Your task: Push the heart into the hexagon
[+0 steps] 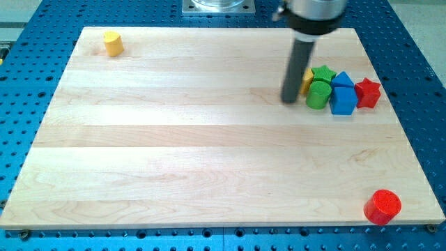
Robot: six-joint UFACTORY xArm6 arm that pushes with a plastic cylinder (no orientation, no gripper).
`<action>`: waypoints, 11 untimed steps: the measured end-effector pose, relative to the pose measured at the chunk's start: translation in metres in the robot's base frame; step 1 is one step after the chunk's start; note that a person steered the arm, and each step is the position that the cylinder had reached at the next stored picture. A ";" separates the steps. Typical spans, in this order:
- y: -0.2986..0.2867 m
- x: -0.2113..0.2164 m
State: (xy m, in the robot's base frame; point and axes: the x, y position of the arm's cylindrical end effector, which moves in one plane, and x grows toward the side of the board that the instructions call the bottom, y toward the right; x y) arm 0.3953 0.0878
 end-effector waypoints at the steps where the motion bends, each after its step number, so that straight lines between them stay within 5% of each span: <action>1: -0.167 -0.007; 2: -0.334 -0.045; 3: -0.391 -0.094; 4: -0.377 -0.138; 6: -0.359 -0.142; 8: -0.221 -0.130; 9: -0.163 -0.091; 10: -0.167 -0.090; 11: -0.248 -0.104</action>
State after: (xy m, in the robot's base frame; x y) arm 0.2913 -0.1602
